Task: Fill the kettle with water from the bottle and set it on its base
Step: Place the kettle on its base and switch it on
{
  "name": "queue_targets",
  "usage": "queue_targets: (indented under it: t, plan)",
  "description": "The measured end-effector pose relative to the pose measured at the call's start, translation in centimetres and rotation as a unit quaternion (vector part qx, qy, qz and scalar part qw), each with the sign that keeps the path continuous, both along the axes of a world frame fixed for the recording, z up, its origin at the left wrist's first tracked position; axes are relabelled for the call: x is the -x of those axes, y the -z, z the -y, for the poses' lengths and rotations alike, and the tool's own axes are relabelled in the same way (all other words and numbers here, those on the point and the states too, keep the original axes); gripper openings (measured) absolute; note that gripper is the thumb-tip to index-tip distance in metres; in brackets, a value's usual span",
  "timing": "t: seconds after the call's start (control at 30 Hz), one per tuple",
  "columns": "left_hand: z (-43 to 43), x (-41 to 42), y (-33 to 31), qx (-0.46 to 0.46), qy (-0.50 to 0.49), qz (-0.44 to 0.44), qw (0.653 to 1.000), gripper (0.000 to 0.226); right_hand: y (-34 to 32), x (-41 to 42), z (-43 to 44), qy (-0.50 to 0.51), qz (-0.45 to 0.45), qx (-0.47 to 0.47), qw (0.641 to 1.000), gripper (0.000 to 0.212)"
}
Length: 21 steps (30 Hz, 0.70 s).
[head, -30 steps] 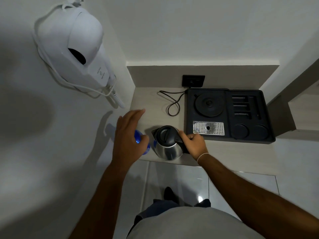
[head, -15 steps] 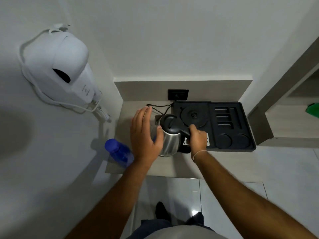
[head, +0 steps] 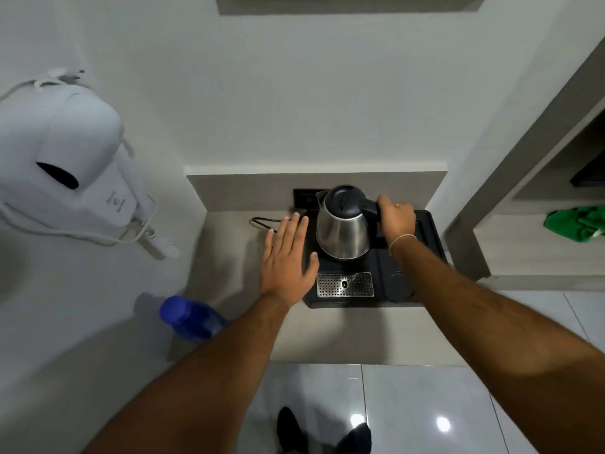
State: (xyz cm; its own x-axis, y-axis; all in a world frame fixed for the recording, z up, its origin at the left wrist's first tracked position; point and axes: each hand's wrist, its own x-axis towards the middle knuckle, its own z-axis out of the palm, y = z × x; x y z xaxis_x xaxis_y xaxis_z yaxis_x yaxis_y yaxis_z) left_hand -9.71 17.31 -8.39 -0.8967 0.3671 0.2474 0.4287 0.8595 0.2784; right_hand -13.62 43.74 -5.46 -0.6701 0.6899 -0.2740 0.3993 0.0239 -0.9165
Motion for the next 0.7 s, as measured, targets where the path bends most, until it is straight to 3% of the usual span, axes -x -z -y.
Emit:
queue_targets:
  t: [0.33, 0.53, 0.7]
  plan:
    - [-0.9, 1.6, 3.1, 0.053, -0.027, 0.038, 0.998, 0.080, 3.3, 2.7, -2.4, -0.043, 0.025, 0.016, 0.999, 0.049]
    - [-0.1, 1.7, 3.6, 0.034, -0.041, 0.060, 0.997, 0.077, 3.7, 4.2, -2.9, -0.083, 0.030, -0.006, 0.996, 0.052]
    - [0.2, 1.7, 3.6, 0.052, -0.043, 0.076, 0.995, 0.077, 3.1, 4.4, -4.2, -0.134, 0.034, -0.025, 0.990, 0.042]
